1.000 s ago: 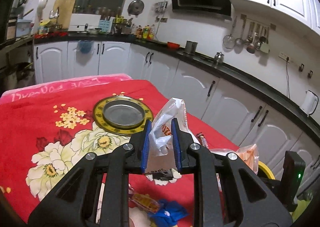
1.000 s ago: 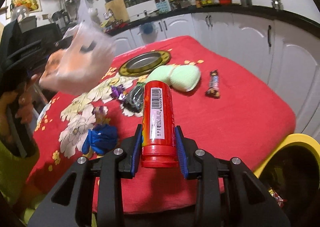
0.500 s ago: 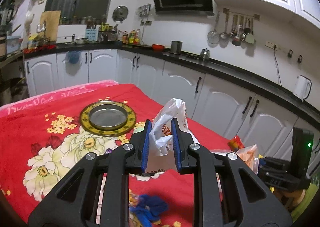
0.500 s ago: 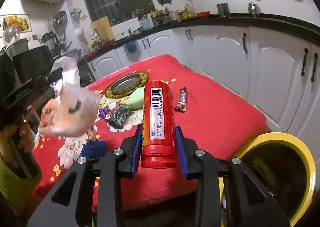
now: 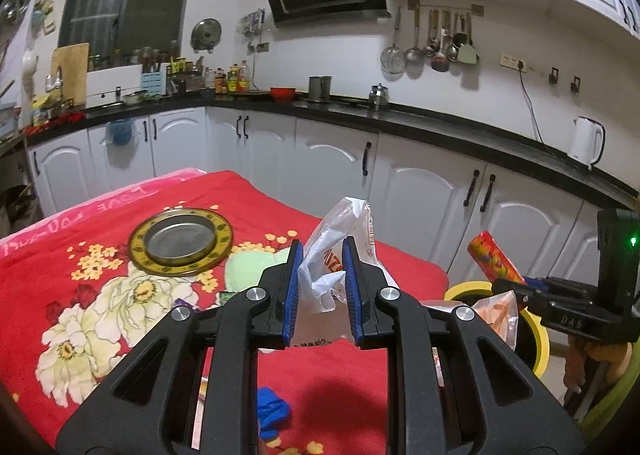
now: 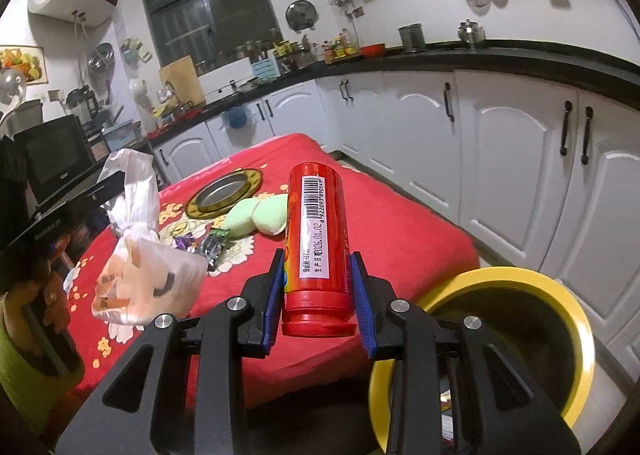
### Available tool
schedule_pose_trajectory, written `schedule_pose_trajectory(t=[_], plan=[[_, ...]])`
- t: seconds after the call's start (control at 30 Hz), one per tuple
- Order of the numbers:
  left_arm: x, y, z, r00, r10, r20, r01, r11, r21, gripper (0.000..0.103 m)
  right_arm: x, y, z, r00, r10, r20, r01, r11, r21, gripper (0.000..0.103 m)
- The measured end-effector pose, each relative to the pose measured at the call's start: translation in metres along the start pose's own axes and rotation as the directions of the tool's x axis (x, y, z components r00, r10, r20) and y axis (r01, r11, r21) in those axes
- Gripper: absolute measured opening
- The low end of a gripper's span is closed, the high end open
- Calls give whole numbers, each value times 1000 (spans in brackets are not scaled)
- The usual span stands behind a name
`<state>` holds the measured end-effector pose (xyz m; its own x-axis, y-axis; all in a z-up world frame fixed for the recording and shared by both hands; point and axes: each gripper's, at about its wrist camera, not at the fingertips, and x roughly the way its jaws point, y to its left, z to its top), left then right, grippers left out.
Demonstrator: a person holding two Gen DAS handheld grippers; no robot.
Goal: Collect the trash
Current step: 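Carry the red bottle and white plastic bag over the yellow bin with both tools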
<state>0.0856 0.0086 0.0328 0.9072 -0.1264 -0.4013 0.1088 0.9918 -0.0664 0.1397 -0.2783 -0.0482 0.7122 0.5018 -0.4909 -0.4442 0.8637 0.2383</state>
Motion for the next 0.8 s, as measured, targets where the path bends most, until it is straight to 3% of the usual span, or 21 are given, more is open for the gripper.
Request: schedule_pose_trajectory(t=[0.8], plan=[[29, -82, -9, 994, -106, -40, 110, 987, 119, 14, -29, -51, -15, 993, -114, 12, 113, 991, 73, 30]])
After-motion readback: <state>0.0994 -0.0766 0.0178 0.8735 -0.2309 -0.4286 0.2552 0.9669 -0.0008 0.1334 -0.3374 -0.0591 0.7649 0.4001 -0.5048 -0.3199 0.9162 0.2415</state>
